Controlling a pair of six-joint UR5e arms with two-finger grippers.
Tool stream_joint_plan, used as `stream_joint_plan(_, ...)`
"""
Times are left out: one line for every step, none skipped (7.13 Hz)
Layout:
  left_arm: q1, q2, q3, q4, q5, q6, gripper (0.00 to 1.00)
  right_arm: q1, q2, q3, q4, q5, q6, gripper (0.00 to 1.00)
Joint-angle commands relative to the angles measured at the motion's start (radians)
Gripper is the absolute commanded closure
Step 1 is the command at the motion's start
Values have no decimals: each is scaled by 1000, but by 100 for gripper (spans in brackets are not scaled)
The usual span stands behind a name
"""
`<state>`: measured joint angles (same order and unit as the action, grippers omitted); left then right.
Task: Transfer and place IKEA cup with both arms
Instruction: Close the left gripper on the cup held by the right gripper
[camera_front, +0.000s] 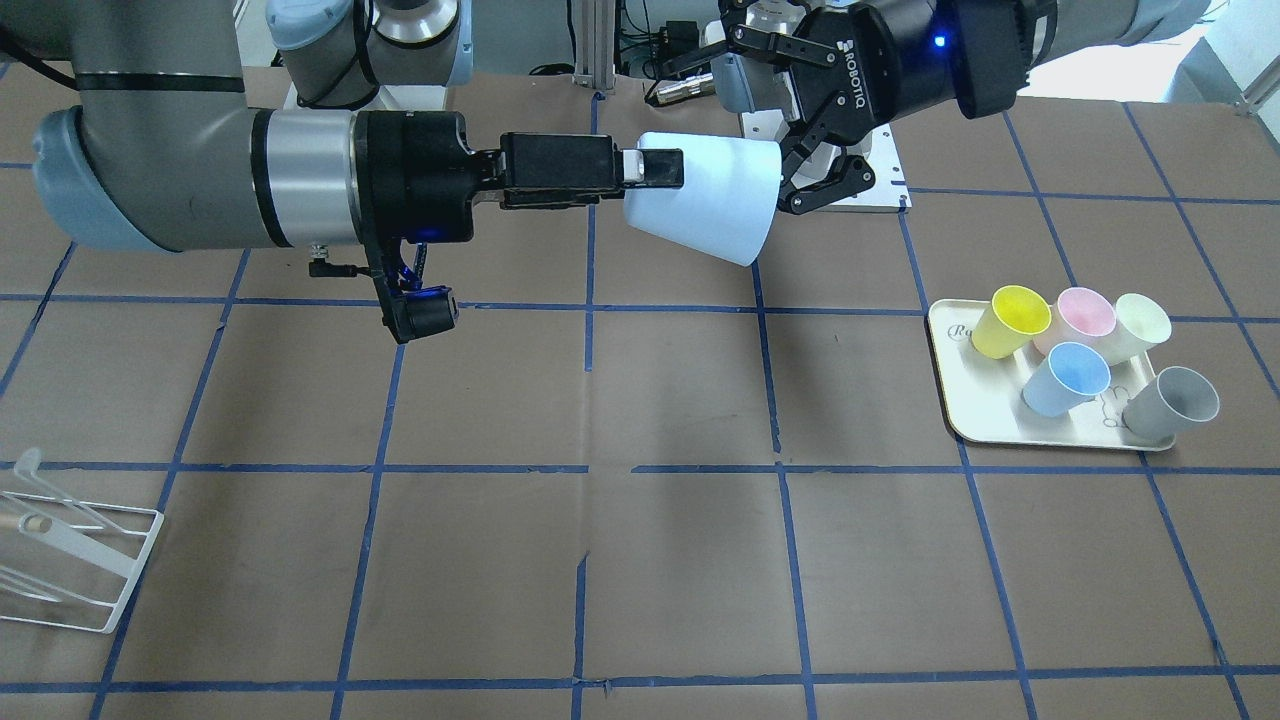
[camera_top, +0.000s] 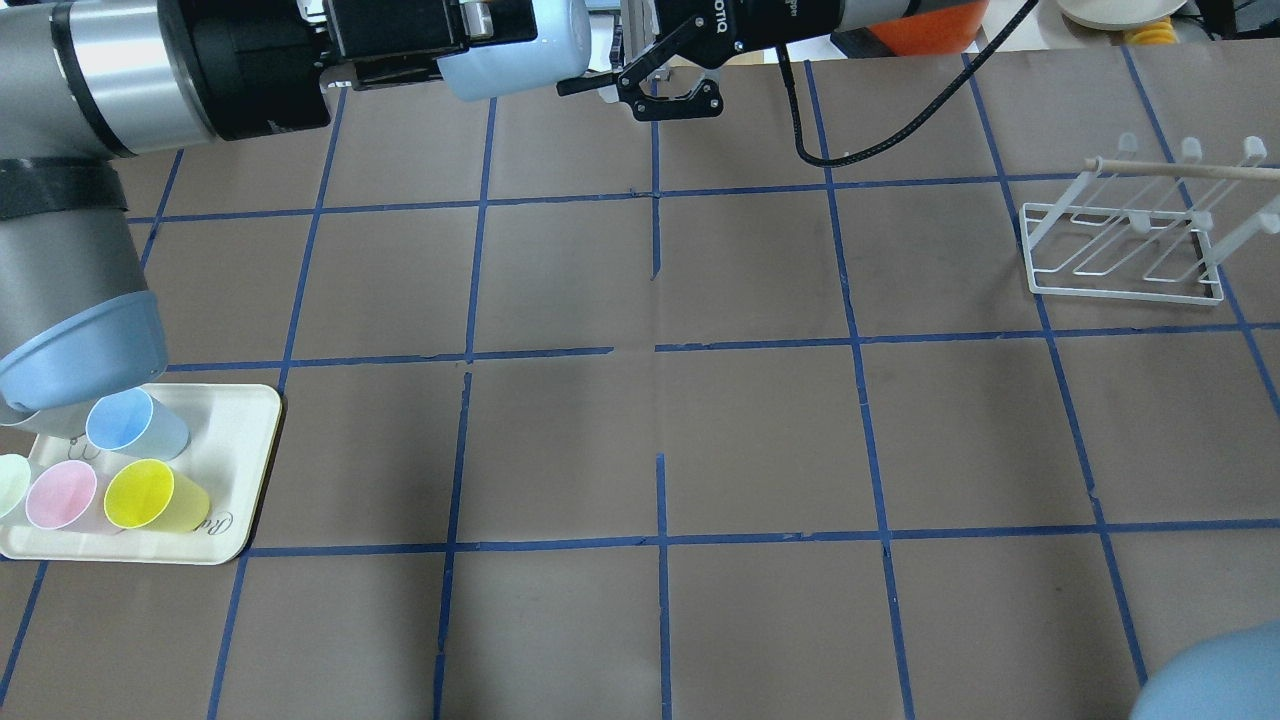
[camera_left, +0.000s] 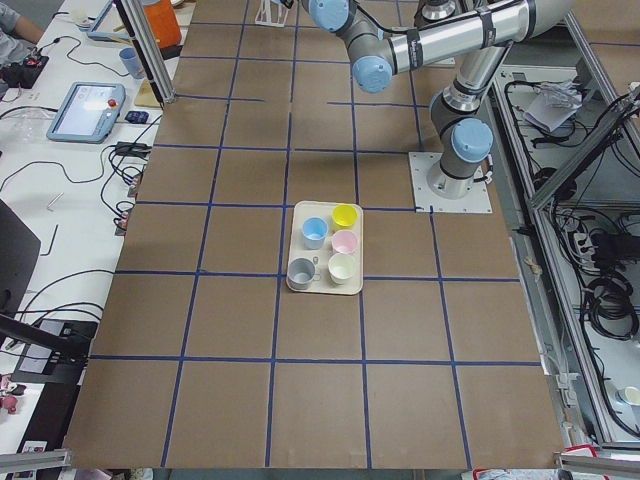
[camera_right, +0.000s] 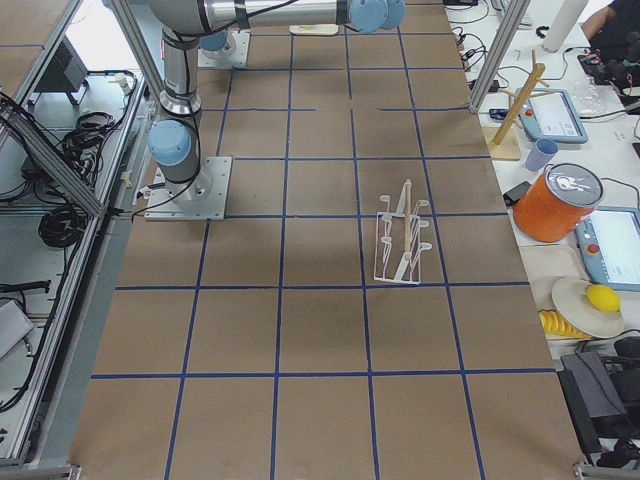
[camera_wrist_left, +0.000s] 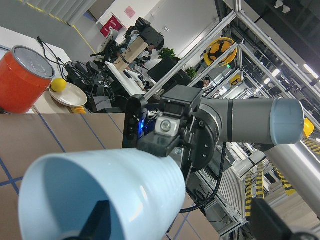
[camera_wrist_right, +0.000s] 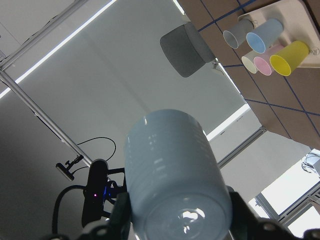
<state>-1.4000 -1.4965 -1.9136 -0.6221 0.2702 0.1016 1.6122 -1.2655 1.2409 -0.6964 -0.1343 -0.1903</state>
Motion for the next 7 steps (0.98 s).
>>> stream_joint_plan(1,-1,1,25,29,-2,70,-1,0,0,0,-1,0,62)
stream_joint_plan(3,2,1,25,27,-2,70,0,0,0,0,-1,0,62)
stream_joint_plan(4,5,1,25,26,-5,70,-1,0,0,0,-1,0,62)
stream_joint_plan(4,7,1,25,23,-5,70,0,0,0,0,-1,0,62)
stream_joint_plan(6,10,2,25,20,-5,70,-1,0,0,2,-1,0,61)
stream_joint_plan(6,12,2,25,20,-5,70,0,0,0,2,1,0,26)
stream_joint_plan(6,13,1,25,20,-5,70,-1,0,0,12,-10,0,6)
